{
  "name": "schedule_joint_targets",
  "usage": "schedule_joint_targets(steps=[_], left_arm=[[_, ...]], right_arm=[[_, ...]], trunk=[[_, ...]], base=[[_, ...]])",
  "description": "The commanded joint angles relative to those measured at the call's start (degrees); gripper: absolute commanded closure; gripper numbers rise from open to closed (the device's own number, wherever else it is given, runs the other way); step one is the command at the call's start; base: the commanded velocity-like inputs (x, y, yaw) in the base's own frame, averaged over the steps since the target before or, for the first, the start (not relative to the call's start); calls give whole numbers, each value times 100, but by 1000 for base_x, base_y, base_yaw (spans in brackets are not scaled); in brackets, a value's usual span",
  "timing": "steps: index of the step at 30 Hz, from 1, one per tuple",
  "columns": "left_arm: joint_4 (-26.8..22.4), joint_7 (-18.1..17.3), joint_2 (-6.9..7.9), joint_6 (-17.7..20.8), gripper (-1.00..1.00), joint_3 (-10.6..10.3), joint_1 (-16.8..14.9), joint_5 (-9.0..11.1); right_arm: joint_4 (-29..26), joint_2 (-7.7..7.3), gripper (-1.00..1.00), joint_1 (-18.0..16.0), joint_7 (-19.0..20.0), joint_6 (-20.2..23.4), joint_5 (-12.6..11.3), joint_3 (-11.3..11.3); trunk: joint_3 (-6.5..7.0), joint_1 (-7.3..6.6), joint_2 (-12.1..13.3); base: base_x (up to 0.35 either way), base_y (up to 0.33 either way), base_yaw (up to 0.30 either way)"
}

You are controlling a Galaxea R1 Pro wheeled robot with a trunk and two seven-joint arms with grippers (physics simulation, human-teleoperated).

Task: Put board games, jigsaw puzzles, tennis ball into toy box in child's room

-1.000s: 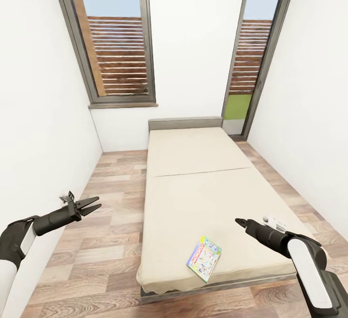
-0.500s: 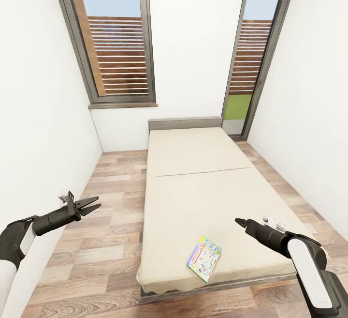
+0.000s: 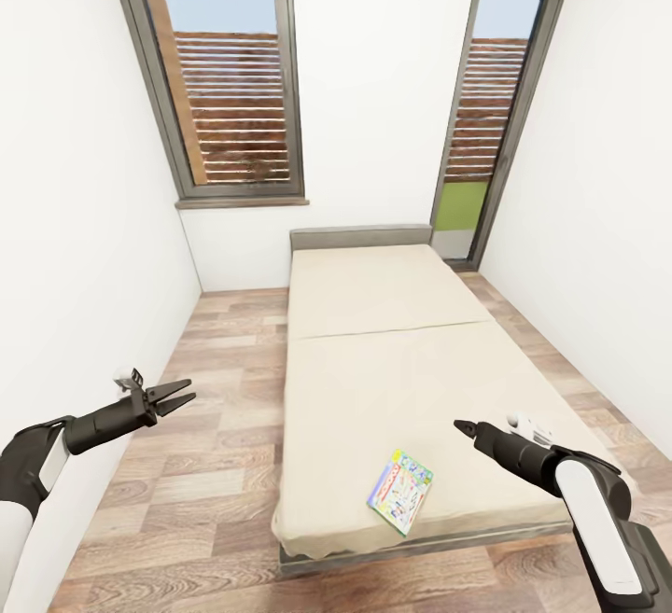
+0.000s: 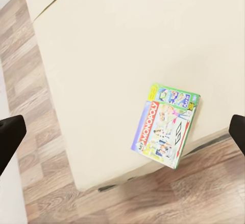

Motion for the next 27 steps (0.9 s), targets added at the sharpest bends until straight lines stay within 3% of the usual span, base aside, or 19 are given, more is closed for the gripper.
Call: schedule_joint_targets(steps=[1, 8, 19, 27], left_arm=[[2, -19, 0, 60, -100, 1, -3, 0], [2, -17, -44, 60, -100, -1, 1, -4], [2, -16, -53, 60, -100, -1, 1, -4], [2, -17, -53, 59, -100, -1, 1, -4]], right_arm=[[-9, 1, -100, -5, -54, 19, -60, -2], [-13, -4, -100, -5, -54, 19, -66, -1], [-13, -4, -100, -5, -54, 19, -68, -1], [-13, -4, -100, -5, -54, 19, -68, -1]], trunk=[[-12, 3, -12], [-14, 3, -12], [-15, 3, -12], [-15, 3, -12]], base=[[-58, 59, 120], [-15, 15, 174], [-1, 7, 50], [0, 126, 25]])
